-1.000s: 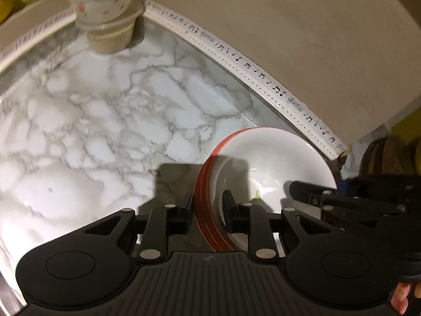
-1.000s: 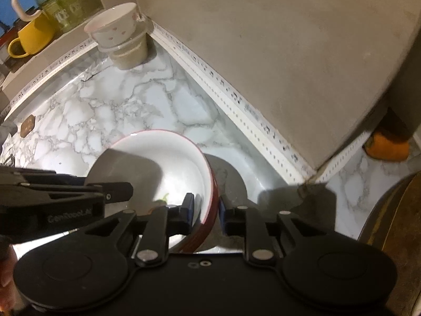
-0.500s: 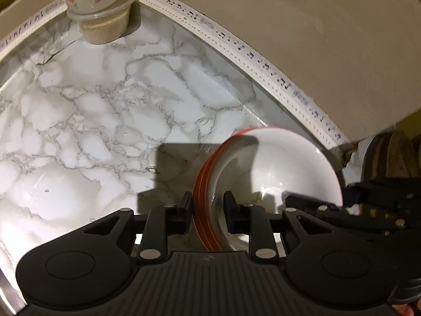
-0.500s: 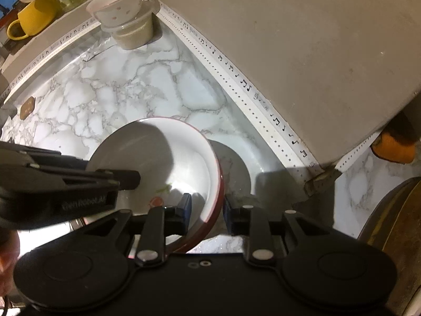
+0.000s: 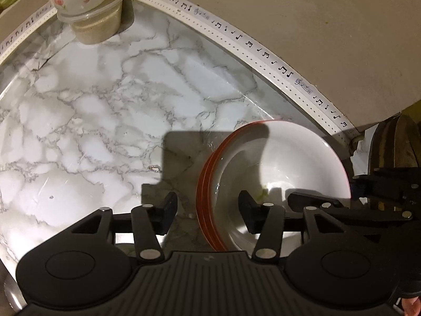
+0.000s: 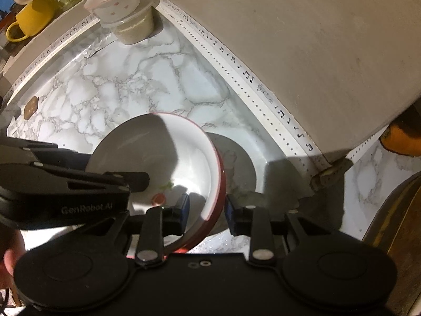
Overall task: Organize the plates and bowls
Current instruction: 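Lift the nested bowls with both grippers and hold them above the counter, then carry the nested bowls with both grippers over the floral plate stack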
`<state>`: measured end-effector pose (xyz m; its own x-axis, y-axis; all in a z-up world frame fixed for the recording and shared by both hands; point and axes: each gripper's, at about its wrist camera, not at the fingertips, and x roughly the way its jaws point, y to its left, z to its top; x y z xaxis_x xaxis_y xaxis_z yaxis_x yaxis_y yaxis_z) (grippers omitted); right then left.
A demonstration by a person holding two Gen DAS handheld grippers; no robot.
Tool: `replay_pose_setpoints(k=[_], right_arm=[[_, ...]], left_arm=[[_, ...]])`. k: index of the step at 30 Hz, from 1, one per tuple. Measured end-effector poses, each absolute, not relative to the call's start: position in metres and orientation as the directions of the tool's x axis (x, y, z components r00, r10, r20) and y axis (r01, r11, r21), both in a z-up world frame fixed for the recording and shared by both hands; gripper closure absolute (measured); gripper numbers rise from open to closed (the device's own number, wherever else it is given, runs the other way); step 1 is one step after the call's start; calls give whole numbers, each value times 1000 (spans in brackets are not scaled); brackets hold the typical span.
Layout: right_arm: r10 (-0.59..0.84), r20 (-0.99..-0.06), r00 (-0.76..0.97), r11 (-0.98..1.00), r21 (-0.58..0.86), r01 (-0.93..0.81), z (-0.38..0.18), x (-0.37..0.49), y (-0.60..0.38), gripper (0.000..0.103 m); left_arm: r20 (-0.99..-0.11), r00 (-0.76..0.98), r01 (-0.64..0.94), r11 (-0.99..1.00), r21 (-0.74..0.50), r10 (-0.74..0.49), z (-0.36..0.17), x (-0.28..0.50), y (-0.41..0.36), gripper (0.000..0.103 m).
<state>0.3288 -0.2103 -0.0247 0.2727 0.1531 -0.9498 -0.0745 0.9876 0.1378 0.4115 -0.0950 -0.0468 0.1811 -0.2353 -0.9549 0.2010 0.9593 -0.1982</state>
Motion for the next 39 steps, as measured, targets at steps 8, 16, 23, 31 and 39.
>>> replay_pose_setpoints(k=[8, 16, 23, 31, 39], right_arm=[[168, -951, 261, 986, 161, -48, -26, 330, -214, 74], [157, -948, 278, 988, 152, -40, -25, 328, -214, 76], [126, -941, 315, 992, 111, -65, -25, 327, -210, 80], [69, -939, 336, 995, 42, -86, -23, 327, -201, 84], [73, -940, 334, 995, 44, -94, -20, 326, -199, 85]], left_arm=[[-938, 205, 127, 958, -256, -278, -49, 412, -85, 58], [-934, 189, 172, 947, -272, -303, -47, 408, -92, 72], [-933, 199, 124, 952, -281, -301, -44, 403, -87, 81], [-938, 209, 128, 958, -255, -278, -38, 397, -86, 82], [-944, 204, 125, 963, -237, -259, -37, 398, -86, 83]])
